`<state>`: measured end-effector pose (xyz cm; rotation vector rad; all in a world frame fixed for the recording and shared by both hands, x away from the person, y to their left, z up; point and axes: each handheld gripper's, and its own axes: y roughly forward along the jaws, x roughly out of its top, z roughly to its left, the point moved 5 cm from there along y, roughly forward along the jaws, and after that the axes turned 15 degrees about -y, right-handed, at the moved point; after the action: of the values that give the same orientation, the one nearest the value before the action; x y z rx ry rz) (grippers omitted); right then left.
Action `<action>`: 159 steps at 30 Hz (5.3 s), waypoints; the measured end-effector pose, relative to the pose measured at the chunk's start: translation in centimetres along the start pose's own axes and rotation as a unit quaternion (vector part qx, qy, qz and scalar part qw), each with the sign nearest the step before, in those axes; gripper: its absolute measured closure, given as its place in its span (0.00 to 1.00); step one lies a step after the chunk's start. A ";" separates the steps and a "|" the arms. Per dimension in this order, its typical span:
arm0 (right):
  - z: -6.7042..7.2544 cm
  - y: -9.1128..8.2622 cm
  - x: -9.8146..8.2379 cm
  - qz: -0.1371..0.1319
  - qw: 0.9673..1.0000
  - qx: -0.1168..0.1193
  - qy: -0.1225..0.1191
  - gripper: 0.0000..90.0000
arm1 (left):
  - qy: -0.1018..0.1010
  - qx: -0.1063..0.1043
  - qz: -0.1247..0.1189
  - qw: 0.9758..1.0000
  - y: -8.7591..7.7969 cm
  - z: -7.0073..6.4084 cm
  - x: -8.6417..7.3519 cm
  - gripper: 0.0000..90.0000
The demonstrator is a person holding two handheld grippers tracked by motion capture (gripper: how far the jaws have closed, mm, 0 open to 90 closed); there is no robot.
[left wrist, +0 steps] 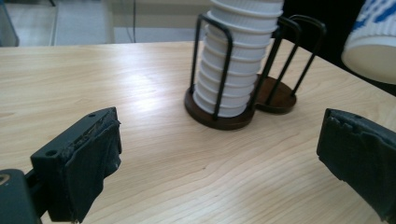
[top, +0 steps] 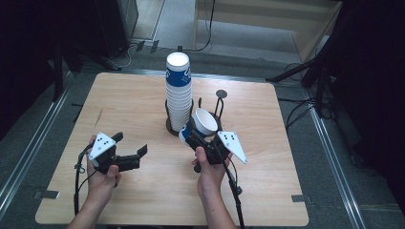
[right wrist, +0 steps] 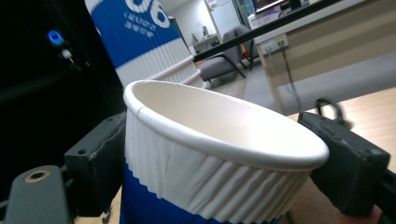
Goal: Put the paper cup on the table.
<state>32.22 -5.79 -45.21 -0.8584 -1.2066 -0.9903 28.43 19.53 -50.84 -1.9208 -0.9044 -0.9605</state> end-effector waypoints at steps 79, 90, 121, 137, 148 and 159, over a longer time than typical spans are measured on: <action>-13.4 3.3 -0.3 0.007 0.962 -0.090 -0.256 0.14 | -0.064 0.119 -0.022 0.991 -1.2 12.3 -1.9 0.01; -15.3 4.8 -0.9 0.019 0.965 -0.121 -0.234 0.14 | -0.066 0.117 -0.022 0.991 -1.1 12.3 -1.9 0.01; -20.1 7.3 -5.4 0.108 0.943 -0.182 -0.257 0.13 | -0.076 0.115 -0.023 0.990 -1.0 12.4 -1.8 0.01; -20.6 7.4 -6.0 0.136 0.937 -0.184 -0.264 0.13 | -0.075 0.112 -0.023 0.991 -1.0 12.4 -1.8 0.01; -20.4 6.8 -6.1 0.143 0.941 -0.175 -0.251 0.13 | -0.070 0.114 -0.023 0.991 -1.0 12.4 -1.8 0.01; -20.1 6.5 -6.4 0.159 0.940 -0.170 -0.251 0.14 | -0.069 0.115 -0.027 0.991 -1.0 12.3 -1.8 0.01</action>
<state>44.65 -21.24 -54.96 -1.6004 -1.2771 -0.7423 30.36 30.24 -56.99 -1.7895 -1.1026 -0.7262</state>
